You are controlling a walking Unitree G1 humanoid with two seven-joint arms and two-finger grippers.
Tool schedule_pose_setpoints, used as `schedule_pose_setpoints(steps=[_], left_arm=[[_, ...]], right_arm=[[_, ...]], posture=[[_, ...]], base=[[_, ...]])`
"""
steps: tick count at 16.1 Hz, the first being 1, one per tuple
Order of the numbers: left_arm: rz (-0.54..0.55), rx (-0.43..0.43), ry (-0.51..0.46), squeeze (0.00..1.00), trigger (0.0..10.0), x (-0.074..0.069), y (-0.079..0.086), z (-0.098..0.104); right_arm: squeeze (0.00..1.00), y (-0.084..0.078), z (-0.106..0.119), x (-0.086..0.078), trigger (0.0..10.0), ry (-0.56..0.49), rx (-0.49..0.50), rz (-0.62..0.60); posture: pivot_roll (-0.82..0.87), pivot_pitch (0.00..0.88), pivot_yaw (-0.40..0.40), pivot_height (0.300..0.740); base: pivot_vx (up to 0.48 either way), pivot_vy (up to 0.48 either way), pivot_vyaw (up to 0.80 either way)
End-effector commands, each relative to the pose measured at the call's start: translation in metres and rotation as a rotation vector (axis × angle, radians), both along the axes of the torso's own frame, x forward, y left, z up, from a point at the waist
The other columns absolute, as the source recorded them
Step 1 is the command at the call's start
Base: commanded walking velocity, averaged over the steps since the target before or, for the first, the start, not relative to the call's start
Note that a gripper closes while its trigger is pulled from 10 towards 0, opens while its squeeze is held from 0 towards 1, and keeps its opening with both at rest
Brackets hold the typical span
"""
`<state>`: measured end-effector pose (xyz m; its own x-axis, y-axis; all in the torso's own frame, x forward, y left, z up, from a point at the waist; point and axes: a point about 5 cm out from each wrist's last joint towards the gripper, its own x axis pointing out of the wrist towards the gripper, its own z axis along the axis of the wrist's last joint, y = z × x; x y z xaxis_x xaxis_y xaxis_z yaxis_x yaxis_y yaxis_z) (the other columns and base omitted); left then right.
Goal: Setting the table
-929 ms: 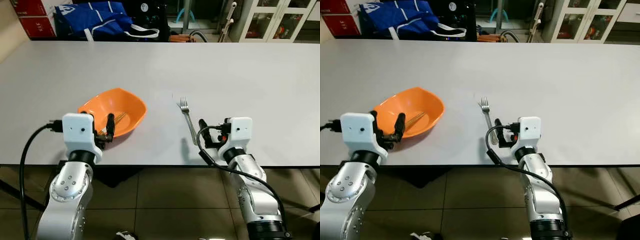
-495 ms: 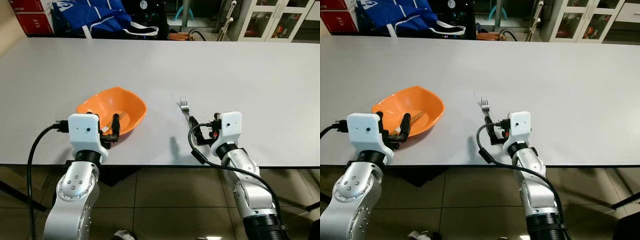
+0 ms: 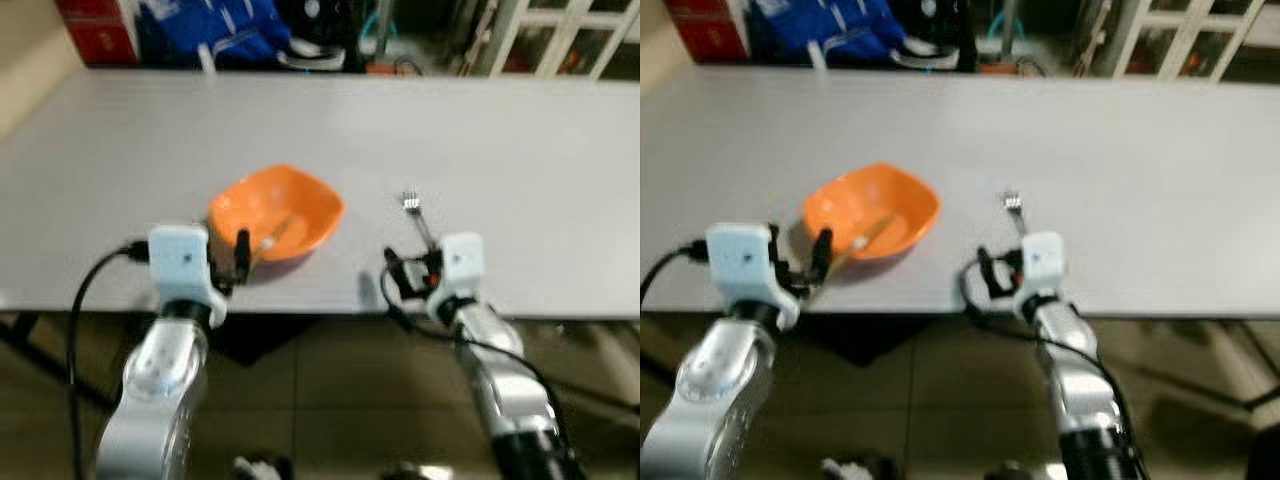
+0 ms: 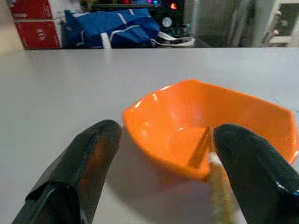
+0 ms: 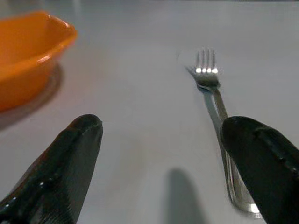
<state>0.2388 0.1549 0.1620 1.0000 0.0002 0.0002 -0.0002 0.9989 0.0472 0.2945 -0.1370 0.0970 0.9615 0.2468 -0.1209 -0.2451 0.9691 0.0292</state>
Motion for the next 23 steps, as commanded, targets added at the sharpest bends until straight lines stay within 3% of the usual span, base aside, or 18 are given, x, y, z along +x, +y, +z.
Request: schedule_pose_setpoints(steps=[1,10,13,14,17,19,21,23], left_arm=[[0.001,0.009,-0.007,0.0,10.0,0.002,0.003,0.003],[0.01,-0.011,0.016,0.0,10.0,0.005,0.009,-0.002],[0.041,0.028,-0.019,0.0,10.0,0.0,0.024,-0.023],[0.084,0.06,0.007,0.0,10.0,0.0,0.034,-0.04],[0.091,0.066,0.023,0.0,10.0,0.006,0.037,-0.054],[0.087,0.056,0.023,0.0,10.0,0.012,0.035,-0.063],[0.088,0.037,0.029,0.0,10.0,0.015,0.037,-0.072],[0.077,0.03,0.02,0.0,10.0,0.017,0.039,-0.071]], right_arm=[[0.0,0.005,-0.001,0.0,10.0,0.005,0.007,0.01],[0.0,0.004,-0.008,-0.001,10.0,0.02,-0.001,0.021],[0.0,-0.001,-0.009,0.0,10.0,-0.07,-0.005,0.017],[0.0,-0.001,-0.015,0.003,10.0,-0.091,-0.025,0.012],[0.0,0.017,-0.019,0.013,10.0,-0.123,-0.092,0.058],[0.0,0.023,-0.021,0.023,10.0,-0.102,-0.055,0.028],[0.0,0.015,-0.029,0.03,10.0,-0.022,0.01,-0.028],[0.0,0.008,-0.033,0.03,10.0,-0.018,0.003,-0.045]], posture=[[-0.05,0.091,0.012,0.74],[-0.05,0.078,0.012,0.74],[-0.04,0.073,0.01,0.74],[-0.04,0.072,0.012,0.74],[-0.04,0.065,0.018,0.74],[-0.03,0.065,0.016,0.74],[-0.03,0.062,0.014,0.74],[-0.03,0.063,0.016,0.74]], base=[[0.0,0.469,0.0],[0.0,0.478,0.0],[0.0,0.48,0.0],[0.0,0.48,0.0],[0.0,0.48,0.0],[0.0,0.48,0.0],[0.0,0.48,0.0],[0.0,0.48,0.0]])
